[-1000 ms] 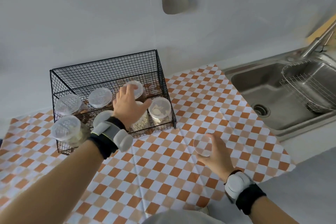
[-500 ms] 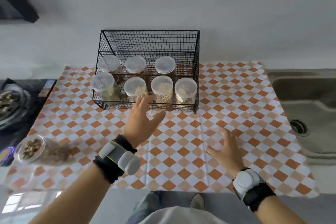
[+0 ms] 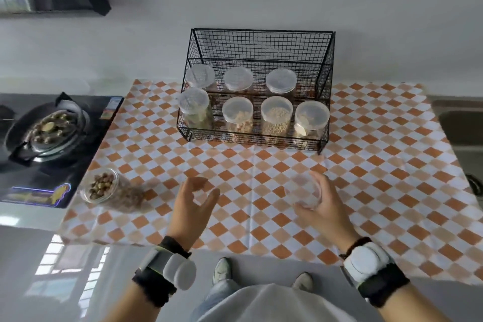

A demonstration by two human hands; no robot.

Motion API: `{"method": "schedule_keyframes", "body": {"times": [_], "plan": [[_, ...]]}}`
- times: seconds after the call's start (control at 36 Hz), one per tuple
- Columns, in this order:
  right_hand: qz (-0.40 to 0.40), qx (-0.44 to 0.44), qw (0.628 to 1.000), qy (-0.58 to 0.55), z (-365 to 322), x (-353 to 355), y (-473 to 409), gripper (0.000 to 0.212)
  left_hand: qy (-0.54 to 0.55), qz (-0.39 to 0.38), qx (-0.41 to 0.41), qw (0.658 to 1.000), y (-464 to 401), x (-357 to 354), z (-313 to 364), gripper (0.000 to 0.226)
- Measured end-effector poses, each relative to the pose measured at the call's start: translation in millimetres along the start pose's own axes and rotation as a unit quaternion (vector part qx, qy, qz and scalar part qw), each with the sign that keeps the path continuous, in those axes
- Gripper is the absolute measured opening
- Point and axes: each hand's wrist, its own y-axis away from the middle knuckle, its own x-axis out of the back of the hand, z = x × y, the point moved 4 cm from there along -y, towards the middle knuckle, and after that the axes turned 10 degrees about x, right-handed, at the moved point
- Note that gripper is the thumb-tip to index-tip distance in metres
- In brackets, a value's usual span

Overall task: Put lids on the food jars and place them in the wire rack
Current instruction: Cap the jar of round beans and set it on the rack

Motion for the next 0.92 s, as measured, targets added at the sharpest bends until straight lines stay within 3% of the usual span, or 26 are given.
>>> {"method": "schedule_keyframes", "body": {"times": [0.17, 0.39, 0.5, 0.64, 0.81, 0.92], "plan": [[0.016, 0.036, 0.999, 0.027, -37, -47, -10, 0.081, 0.032, -0.003, 0.084, 0.996, -16, 42, -83, 0.021], [0.001, 0.028, 0.999, 0.018, -84, -115, -17, 0.077, 0.04, 0.023, 0.121, 0.992, -45, 106, -151, 0.048], [-0.015, 0.024, 0.999, 0.029, -100, -139, -18, 0.077, 0.061, 0.038, 0.119, 0.99, -56, 124, -165, 0.05], [-0.031, 0.017, 0.998, 0.046, -118, -170, -17, 0.075, 0.041, 0.076, 0.174, 0.981, -74, 145, -197, 0.064], [-0.051, 0.022, 0.996, 0.062, -131, -183, -18, 0.078, 0.077, 0.067, 0.126, 0.987, -98, 157, -204, 0.12], [-0.068, 0.041, 0.993, 0.085, -139, -186, -22, 0.079, 0.153, 0.021, 0.071, 0.985, -107, 158, -189, 0.106]]}}
